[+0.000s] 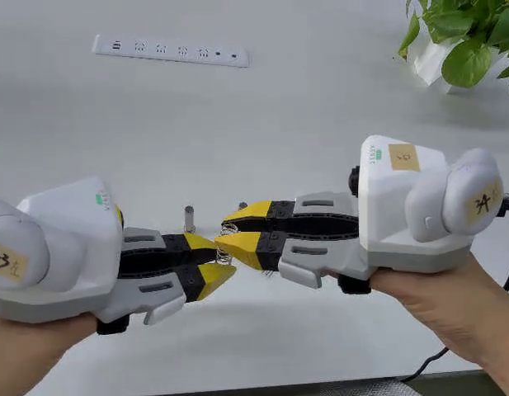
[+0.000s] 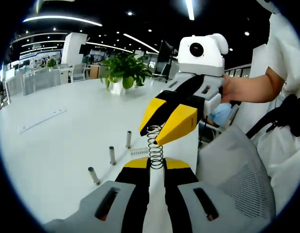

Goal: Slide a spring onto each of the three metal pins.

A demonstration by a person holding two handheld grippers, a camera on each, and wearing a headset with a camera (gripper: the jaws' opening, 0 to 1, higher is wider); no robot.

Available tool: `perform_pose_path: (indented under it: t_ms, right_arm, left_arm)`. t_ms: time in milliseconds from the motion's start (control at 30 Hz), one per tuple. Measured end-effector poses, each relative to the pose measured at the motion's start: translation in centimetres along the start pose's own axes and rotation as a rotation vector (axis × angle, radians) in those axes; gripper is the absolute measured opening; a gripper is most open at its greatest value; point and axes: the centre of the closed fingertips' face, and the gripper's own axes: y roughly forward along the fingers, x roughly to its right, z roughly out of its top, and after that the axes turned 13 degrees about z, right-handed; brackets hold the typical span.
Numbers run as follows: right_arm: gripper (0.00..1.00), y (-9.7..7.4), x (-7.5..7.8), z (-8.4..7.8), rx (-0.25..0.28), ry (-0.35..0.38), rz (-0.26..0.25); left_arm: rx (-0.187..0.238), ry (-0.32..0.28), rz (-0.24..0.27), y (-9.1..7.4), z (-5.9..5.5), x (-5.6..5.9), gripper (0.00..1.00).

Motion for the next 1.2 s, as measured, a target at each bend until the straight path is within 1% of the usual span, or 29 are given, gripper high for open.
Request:
perform_pose_path:
  t_ms: [233,300,433,500,533,667,700,833,867,967,1000,1033,1100,1200]
  right_arm:
    - [0.07,-0.1,-0.1,0.0,-0.01,0.01,0.015]
    - [0.09,0.0,-0.2,0.0,-0.013,0.016,0.023]
    - [0.17,-0.2,-0.5,0.0,-0.042,0.011,0.05]
    - [0.18,-0.6,-0.5,0.1,-0.082,-0.016,0.069]
    - [0.18,-0.9,-0.4,0.1,-0.12,-0.04,0.084]
    - [0.19,-1.3,-0.4,0.7,-0.204,-0.1,0.142]
    - [0.19,-1.3,-0.5,0.8,-0.241,-0.118,0.17]
    - [0.19,-1.2,-1.4,0.6,-0.358,-0.175,0.273]
    - [0.19,-1.3,-1.4,0.4,-0.41,-0.209,0.296]
    - [0.18,-1.2,-1.9,0.1,-0.488,-0.239,0.355]
    - [0.17,-1.3,-1.5,-0.1,-0.506,-0.254,0.369]
    - [0.17,-1.3,-1.5,-0.3,-0.538,-0.268,0.39]
    - [0.17,-1.2,-1.3,-0.5,-0.574,-0.285,0.409]
    - [0.16,-0.7,-1.3,-0.6,-0.611,-0.305,0.441]
  left_arm:
    - [0.015,0.001,-0.004,-0.1,0.1,0.1,0.06]
    - [0.018,-0.001,-0.004,-0.1,0.2,0.1,0.06]
    - [0.021,0.006,-0.005,-0.2,0.3,0.1,0.06]
    - [0.021,0.011,-0.007,-0.2,0.3,0.1,0.06]
    - [0.02,0.02,-0.007,-0.2,0.4,0.1,0.06]
    - [0.017,0.037,-0.012,-0.1,0.4,0.3,0.06]
    - [0.015,0.041,-0.014,-0.1,0.3,0.4,0.06]
    - [0.006,0.06,-0.022,-0.1,0.2,0.5,0.06]
    - [0.003,0.064,-0.024,-0.1,0.1,0.5,0.06]
    - [0.002,0.072,-0.03,0.0,0.1,0.6,0.06]
    - [0.002,0.073,-0.031,0.0,0.1,0.6,0.06]
    - [0.002,0.074,-0.033,0.0,0.1,0.7,0.06]
    - [0.005,0.078,-0.035,0.0,0.1,0.8,0.06]
    - [0.009,0.082,-0.04,0.1,0.2,0.9,0.06]
